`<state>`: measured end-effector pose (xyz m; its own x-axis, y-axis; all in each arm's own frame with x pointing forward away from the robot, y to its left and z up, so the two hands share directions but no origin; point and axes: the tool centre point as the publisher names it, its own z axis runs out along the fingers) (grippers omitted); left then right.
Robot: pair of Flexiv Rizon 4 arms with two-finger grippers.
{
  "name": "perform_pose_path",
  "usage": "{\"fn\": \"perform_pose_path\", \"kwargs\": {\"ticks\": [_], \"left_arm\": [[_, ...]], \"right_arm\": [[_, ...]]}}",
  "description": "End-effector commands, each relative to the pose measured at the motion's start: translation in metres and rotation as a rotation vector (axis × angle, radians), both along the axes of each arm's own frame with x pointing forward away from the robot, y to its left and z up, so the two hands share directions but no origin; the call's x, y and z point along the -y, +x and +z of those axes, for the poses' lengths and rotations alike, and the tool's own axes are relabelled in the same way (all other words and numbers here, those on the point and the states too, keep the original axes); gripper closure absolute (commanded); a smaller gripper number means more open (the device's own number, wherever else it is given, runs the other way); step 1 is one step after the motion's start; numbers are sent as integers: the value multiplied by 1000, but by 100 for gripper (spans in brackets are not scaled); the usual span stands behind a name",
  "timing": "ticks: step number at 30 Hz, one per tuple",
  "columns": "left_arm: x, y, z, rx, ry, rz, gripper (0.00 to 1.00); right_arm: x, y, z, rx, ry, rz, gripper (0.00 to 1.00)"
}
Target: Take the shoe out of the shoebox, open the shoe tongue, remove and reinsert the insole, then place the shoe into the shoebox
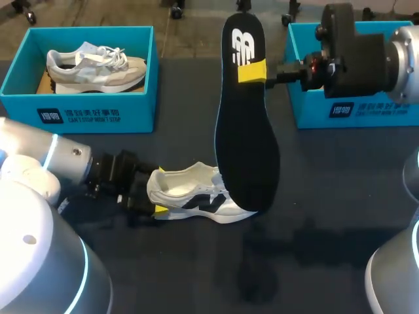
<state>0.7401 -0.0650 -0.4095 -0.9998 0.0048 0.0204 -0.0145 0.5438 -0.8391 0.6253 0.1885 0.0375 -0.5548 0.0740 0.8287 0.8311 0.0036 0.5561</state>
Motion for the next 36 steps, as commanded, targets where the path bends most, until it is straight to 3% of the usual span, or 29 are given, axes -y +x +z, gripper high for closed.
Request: {"fn": "perform_pose_path", "kwargs": {"ticks": [1,16,36], "left_arm": [[-4,-2,13,0,68,8,0],[-12,3,37,3,311,-7,0],[-12,1,68,-40,688,-166,0]], "right_arm": [[-3,1,-1,-1,0,0,100],[-3,1,-1,-1,0,0,100],[-3,1,-1,-1,0,0,100]]}}
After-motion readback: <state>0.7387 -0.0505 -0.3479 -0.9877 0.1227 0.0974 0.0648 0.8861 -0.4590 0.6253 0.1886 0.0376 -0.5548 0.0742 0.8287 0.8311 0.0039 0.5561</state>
